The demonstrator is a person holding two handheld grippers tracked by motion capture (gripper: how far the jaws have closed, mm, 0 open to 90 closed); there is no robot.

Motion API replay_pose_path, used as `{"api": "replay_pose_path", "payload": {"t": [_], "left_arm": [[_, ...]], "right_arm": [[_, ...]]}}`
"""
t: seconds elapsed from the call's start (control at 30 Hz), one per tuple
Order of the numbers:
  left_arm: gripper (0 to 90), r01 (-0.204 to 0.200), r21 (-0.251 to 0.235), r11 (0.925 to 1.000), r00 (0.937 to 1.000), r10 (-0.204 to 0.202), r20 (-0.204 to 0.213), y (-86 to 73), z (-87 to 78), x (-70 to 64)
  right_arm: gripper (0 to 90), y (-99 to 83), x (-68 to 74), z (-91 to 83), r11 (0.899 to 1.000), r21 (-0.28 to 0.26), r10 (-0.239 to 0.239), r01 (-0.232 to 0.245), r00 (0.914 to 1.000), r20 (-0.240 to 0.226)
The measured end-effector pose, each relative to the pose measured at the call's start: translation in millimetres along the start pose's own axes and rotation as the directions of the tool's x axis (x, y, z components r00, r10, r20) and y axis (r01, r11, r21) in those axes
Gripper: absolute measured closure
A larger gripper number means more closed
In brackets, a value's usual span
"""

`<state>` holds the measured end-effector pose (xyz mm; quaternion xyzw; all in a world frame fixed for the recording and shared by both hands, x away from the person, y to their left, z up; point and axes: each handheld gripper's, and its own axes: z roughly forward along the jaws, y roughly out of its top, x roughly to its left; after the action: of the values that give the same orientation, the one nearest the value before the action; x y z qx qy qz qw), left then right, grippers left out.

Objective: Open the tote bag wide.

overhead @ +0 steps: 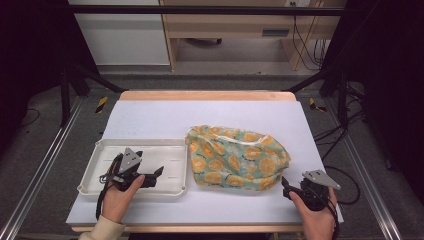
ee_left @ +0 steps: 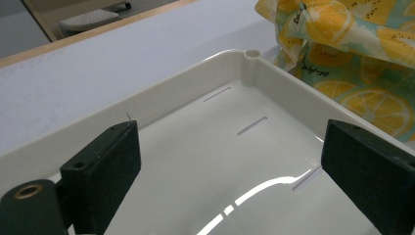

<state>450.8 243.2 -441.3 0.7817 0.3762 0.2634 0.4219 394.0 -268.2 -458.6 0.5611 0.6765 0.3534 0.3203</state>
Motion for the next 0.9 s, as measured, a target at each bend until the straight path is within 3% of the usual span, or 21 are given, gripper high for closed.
{"api": "replay_pose_path", "payload": {"t": [0.2,0.23,0.27,0.5,0.53,0.6,0.63,0.67,0.7,0.77,0.9], "left_arm": [[7.6,0.002,0.001,1.0000,0.9999,-0.002,0.012,1.8,-3.1,-0.5],[7.2,-0.016,0.003,0.9999,0.9996,0.016,0.024,4.6,-3.4,-2.4],[7.1,-0.016,0.003,0.9999,0.9996,0.016,0.024,4.6,-3.4,-2.4],[6.7,-0.044,-0.008,0.9990,0.9949,0.044,0.091,21.1,1.7,-14.3],[6.7,-0.083,-0.010,0.9965,0.9913,0.084,0.102,34.7,6.4,-17.4],[6.9,-0.092,-0.012,0.9957,0.9904,0.093,0.103,39.4,8.8,-17.8],[6.9,-0.105,-0.011,0.9944,0.9890,0.105,0.104,44.4,11.8,-18.0],[7.2,-0.131,-0.001,0.9914,0.9864,0.130,0.101,53.3,17.5,-17.6],[7.2,-0.142,0.010,0.9898,0.9849,0.140,0.101,58.8,21.1,-16.9],[7.7,-0.157,0.027,0.9873,0.9818,0.153,0.113,79.0,35.8,-15.2],[8.1,-0.185,0.040,0.9819,0.9768,0.180,0.117,93.3,46.7,-14.3]], "right_arm": [[26.4,2.4,1.7,-3.1,1.000,-0.027,-0.012,0.012,0.9999,-0.012],[32.5,5.4,3.3,-3.1,0.999,-0.032,-0.027,0.026,0.9990,-0.035],[32.7,6.9,4.3,-2.8,0.999,-0.033,-0.040,0.038,0.9984,-0.040],[39.5,13.9,12.2,-6.5,0.996,-0.051,-0.077,0.074,0.9944,-0.071],[40.5,20.7,11.8,-8.0,0.994,-0.064,-0.092,0.087,0.9929,-0.076],[40.4,30.1,10.6,-6.8,0.993,-0.072,-0.102,0.096,0.9911,-0.085],[40.4,30.1,10.6,-6.8,0.993,-0.072,-0.102,0.096,0.9911,-0.085],[39.3,41.6,9.5,-3.5,0.991,-0.087,-0.109,0.100,0.9888,-0.102],[39.3,41.6,9.5,-3.5,0.991,-0.087,-0.109,0.100,0.9888,-0.102],[35.9,59.8,9.5,4.5,0.988,-0.100,-0.125,0.114,0.9849,-0.119],[32.9,80.0,9.0,17.7,0.989,-0.101,-0.122,0.108,0.9824,-0.142]]}}
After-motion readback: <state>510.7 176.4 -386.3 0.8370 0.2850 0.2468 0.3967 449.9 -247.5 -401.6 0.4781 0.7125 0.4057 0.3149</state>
